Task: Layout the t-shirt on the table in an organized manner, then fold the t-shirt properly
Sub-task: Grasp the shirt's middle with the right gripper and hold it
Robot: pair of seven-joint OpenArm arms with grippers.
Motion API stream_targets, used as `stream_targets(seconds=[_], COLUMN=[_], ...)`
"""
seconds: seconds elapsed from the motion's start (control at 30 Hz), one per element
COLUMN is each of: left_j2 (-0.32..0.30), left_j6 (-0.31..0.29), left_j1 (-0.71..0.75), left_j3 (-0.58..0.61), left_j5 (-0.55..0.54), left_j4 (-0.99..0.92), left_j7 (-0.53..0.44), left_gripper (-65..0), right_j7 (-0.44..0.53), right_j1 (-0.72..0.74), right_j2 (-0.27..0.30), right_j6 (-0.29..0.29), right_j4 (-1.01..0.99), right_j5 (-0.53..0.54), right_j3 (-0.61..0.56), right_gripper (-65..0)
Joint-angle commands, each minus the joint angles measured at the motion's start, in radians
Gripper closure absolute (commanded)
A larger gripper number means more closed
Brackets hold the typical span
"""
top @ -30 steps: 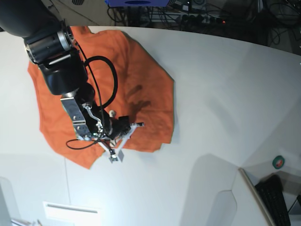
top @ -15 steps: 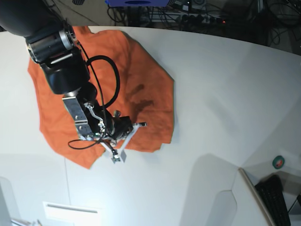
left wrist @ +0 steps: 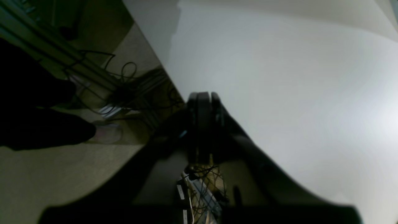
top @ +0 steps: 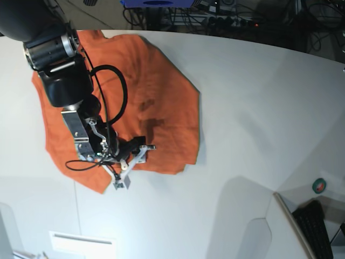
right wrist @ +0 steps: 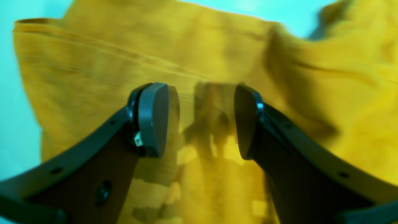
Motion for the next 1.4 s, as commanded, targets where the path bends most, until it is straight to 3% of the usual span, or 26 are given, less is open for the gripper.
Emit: stream_targets(seconds=[0.0,0.53,0.7,0.77,0.97,1.13,1.2,1.23,1.33,1.37], left_j2=[-0.017,-0.019,-0.019,-0.019,-0.019,-0.019,-0.019,-0.019,-0.019,-0.019], left_j6=[-0.005,-0.005,-0.005,-0.005,-0.005,-0.005,-0.005,-0.005,-0.005,-0.005], left_j1=[0.006,0.008,0.008,0.008,0.012,0.014,0.014,0.014,0.014,0.014], left_j3=[-0.007,-0.007,-0.007,-0.007,-0.009,-0.01,-0.01,-0.01,-0.012,-0.012], left_j5=[-0.003,-0.003,-0.003,-0.003,-0.003,-0.003,-0.003,-0.003,-0.003,-0.003], left_j4=[0.017,0.019,0.019,0.019,0.02,0.02,0.02,0.02,0.02,0.02], left_j7=[-0.021,-0.019,-0.019,-0.019,-0.019,-0.019,-0.019,-0.019,-0.019,-0.019], left_gripper=[-0.5,-0.5,-0.5,-0.5,-0.5,-0.5,-0.5,-0.5,-0.5,-0.5], right_j7=[0.011,0.011,0.011,0.014,0.017,0.019,0.019,0.019,0.023,0.029], right_j1=[0.028,0.006,0.006,0.008,0.014,0.014,0.016,0.016,0.016,0.016], right_j2=[-0.005,-0.011,-0.013,-0.013,-0.031,-0.031,-0.031,-0.031,-0.031,-0.031], right_j6=[0.004,0.004,0.005,0.005,0.005,0.005,0.005,0.005,0.005,0.005], right_j4=[0.014,0.012,0.012,-0.003,-0.048,-0.048,-0.046,-0.046,-0.045,-0.043], right_j5=[0.009,0.009,0.01,0.012,0.009,0.009,0.009,0.009,0.009,0.01], right_j3=[0.002,-0.001,-0.001,0.0,0.005,0.005,0.005,0.005,0.005,0.005], right_gripper=[-32.1,-31.5,-14.1,-10.8,-10.8,-21.3,-21.2,-18.5,0.0,0.0])
